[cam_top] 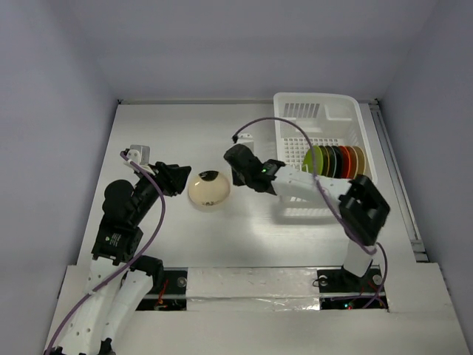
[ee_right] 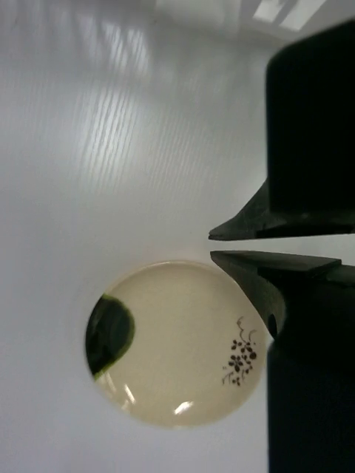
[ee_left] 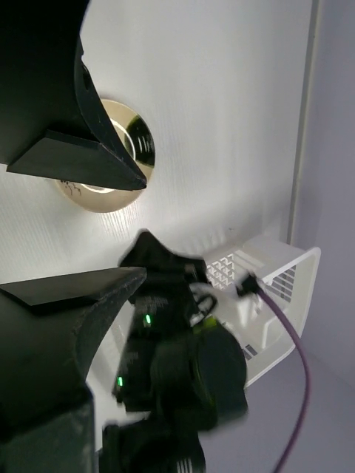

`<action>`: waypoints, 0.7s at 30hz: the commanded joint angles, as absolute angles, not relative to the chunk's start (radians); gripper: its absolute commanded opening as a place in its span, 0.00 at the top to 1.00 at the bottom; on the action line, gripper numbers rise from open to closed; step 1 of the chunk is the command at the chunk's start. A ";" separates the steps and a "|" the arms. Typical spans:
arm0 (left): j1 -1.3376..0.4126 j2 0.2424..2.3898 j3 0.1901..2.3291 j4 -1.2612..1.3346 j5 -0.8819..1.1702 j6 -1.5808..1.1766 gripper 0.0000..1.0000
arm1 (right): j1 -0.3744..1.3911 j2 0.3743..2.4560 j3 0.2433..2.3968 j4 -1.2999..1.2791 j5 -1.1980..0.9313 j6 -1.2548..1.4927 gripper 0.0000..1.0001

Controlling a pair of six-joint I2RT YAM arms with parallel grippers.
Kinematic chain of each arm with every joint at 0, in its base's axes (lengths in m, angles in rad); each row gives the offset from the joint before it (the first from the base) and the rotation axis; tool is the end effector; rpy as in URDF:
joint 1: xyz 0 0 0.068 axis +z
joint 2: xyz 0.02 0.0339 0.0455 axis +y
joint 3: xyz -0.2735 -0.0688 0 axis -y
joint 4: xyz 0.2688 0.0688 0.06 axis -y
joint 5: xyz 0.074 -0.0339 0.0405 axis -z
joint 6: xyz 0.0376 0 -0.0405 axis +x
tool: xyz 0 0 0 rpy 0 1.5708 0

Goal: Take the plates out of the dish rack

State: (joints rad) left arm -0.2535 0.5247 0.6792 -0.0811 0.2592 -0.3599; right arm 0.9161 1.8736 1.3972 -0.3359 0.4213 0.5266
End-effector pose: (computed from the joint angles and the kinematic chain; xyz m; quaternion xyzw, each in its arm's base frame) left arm 0.1425 -0.0469 0.3593 0.0587 0.6791 -0.3032 0.6660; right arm 0.2816 0.3416 0.2260 -0.0998 0.9062 0.0932 0.4001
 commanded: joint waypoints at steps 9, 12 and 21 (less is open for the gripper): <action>-0.250 0.512 0.721 -0.055 0.258 -0.353 1.00 | 0.622 1.257 1.163 -0.474 0.569 0.440 0.99; -0.250 0.514 0.721 -0.055 0.252 -0.354 1.00 | 0.537 1.200 1.118 -0.508 0.558 0.408 0.87; -0.250 0.515 0.721 -0.055 0.261 -0.351 0.86 | 0.413 1.259 1.123 -0.529 0.472 0.342 0.74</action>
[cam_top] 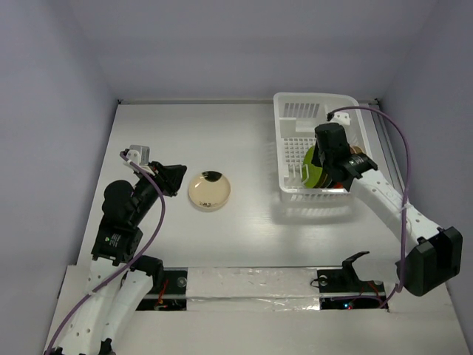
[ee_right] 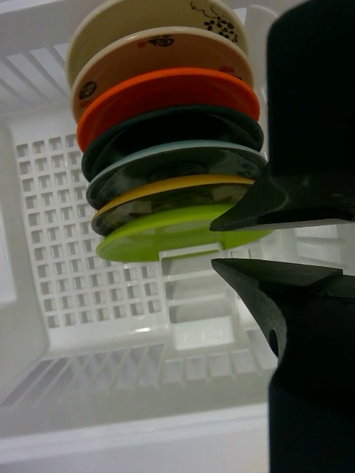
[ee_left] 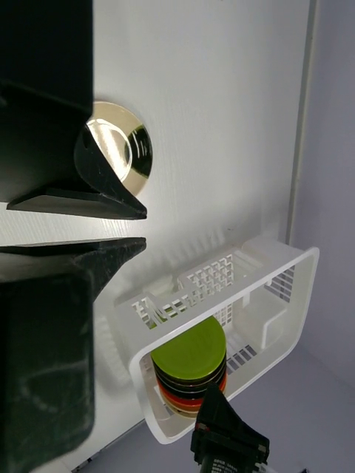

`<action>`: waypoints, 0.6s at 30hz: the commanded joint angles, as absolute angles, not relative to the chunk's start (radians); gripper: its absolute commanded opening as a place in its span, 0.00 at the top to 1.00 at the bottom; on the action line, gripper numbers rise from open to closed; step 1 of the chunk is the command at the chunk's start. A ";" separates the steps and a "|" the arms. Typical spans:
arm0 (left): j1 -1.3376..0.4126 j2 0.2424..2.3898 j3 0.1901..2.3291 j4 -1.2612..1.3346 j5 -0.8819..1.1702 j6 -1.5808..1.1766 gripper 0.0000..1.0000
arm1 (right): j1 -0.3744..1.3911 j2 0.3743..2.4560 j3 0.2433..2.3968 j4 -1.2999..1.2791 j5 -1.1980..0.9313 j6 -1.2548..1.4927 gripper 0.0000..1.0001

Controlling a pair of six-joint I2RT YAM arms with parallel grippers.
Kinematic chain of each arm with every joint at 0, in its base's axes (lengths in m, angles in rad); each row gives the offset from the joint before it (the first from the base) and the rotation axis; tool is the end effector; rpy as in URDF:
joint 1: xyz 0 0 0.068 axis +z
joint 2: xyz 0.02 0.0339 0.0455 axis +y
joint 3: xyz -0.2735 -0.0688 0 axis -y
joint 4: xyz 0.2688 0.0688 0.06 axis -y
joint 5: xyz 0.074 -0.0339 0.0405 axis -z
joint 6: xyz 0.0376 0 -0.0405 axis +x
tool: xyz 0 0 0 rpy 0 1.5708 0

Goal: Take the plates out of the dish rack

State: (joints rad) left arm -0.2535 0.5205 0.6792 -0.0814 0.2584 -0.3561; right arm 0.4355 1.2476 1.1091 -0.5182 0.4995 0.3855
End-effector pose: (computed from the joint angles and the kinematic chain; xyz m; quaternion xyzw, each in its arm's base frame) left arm 0.1415 -0.0466 0.3598 0.0599 0.6776 -0.3019 0.6680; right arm 0.2727 0.1070 0.3298 0.0873 0.8720 -0.0327 0.4806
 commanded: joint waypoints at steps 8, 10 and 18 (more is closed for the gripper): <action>-0.250 0.514 0.721 -0.055 0.267 -0.351 0.83 | 0.382 1.347 1.144 -0.538 0.477 0.322 0.72; -0.250 0.517 0.721 -0.055 0.267 -0.351 0.82 | 0.382 1.365 1.150 -0.549 0.488 0.322 0.72; -0.250 0.517 0.719 -0.049 0.279 -0.353 0.82 | 0.373 1.445 1.239 -0.644 0.590 0.328 0.90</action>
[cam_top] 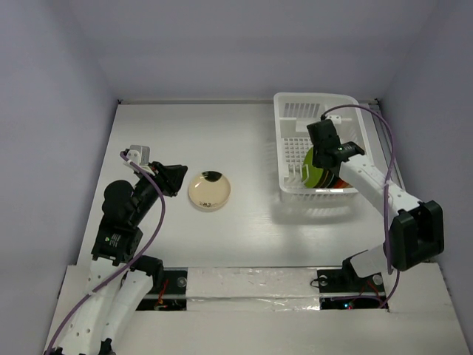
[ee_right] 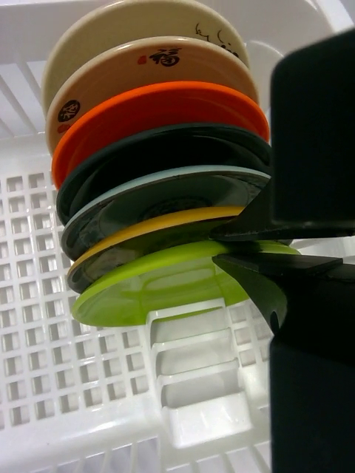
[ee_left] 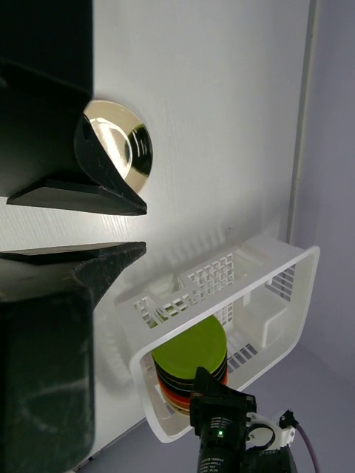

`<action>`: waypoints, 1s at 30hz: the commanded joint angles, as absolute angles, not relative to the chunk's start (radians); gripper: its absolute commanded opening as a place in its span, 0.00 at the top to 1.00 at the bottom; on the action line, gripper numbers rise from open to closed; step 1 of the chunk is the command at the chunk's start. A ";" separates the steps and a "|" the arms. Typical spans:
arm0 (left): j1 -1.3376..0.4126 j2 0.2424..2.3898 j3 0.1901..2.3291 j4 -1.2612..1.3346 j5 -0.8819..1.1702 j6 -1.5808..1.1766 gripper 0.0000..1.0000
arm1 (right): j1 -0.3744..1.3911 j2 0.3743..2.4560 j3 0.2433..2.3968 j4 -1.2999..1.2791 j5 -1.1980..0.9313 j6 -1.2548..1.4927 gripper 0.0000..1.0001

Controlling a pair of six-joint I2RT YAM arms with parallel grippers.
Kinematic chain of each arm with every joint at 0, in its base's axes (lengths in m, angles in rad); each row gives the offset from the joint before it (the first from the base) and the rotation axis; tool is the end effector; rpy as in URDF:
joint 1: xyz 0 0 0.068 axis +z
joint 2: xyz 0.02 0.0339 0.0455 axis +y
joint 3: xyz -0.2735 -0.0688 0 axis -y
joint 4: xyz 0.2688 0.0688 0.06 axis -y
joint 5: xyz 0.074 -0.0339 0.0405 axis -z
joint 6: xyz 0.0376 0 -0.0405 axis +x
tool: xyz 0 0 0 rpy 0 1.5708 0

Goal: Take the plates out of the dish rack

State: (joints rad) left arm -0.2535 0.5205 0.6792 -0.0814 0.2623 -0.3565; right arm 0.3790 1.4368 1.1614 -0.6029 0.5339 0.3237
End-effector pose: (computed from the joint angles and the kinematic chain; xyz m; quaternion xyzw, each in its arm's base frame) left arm 0.1414 -0.0467 0.3598 0.0612 0.6775 -0.3032 0.6673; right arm 0.3103 0.1030 0.2873 0.0644 0.9095 -0.1203 0.3928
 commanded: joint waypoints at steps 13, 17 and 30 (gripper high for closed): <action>-0.250 0.508 0.719 -0.048 0.282 -0.353 0.81 | 0.460 1.539 1.434 -0.853 0.756 0.259 1.00; -0.250 0.503 0.718 -0.049 0.282 -0.353 0.81 | 0.505 1.558 1.459 -0.873 0.808 0.249 1.00; -0.250 0.503 0.718 -0.049 0.279 -0.353 0.78 | 0.583 1.422 1.626 -0.908 0.919 0.290 1.00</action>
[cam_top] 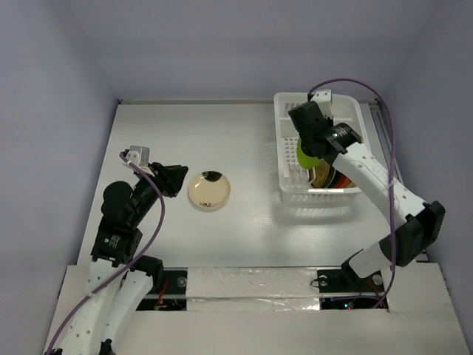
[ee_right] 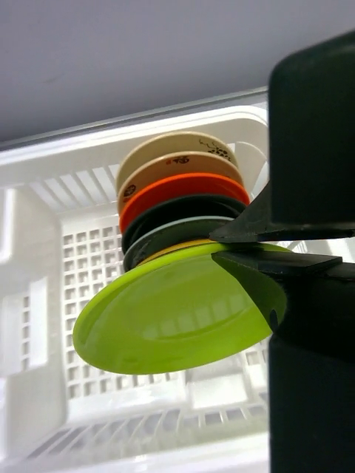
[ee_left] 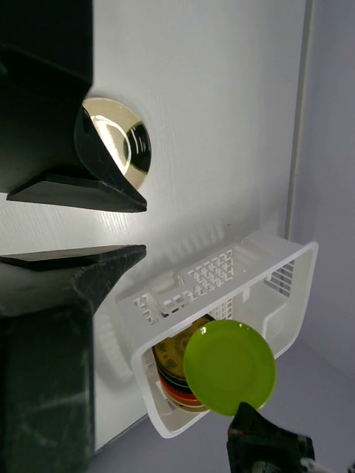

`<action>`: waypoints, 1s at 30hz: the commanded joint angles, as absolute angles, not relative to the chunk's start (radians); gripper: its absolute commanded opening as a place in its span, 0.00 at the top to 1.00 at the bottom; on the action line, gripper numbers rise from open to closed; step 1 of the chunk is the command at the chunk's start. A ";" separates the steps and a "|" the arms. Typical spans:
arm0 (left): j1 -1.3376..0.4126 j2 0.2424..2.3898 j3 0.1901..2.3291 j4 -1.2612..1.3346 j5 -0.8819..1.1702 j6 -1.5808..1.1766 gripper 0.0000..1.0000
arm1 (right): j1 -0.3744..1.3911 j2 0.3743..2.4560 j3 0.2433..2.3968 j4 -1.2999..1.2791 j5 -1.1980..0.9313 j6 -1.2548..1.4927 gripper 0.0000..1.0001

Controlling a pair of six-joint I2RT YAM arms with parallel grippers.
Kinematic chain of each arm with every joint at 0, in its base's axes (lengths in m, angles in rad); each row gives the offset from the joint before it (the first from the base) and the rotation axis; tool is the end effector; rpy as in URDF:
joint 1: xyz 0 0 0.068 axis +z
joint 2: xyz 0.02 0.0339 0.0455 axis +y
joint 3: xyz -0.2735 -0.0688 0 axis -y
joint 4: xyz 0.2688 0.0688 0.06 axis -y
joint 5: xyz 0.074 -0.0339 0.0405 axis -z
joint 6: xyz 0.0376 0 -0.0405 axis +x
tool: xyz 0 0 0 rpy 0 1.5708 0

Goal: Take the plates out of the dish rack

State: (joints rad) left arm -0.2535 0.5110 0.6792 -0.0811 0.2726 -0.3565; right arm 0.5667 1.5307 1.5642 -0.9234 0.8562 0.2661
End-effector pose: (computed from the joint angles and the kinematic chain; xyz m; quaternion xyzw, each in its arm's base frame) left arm 0.1390 -0.0465 0.3610 0.0656 0.6737 -0.3069 0.6691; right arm 0.3002 0.1574 0.3791 0.0087 0.8686 -0.2350 0.4361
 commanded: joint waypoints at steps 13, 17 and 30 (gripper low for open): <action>-0.250 0.511 0.719 -0.055 0.262 -0.353 0.65 | 0.778 1.407 1.356 -0.315 0.232 0.449 1.00; -0.250 0.508 0.722 -0.058 0.256 -0.351 0.53 | 0.815 1.556 1.377 -0.206 0.147 0.508 1.00; -0.250 0.508 0.721 -0.055 0.267 -0.351 0.29 | 0.824 1.822 1.365 -0.078 0.060 0.621 0.98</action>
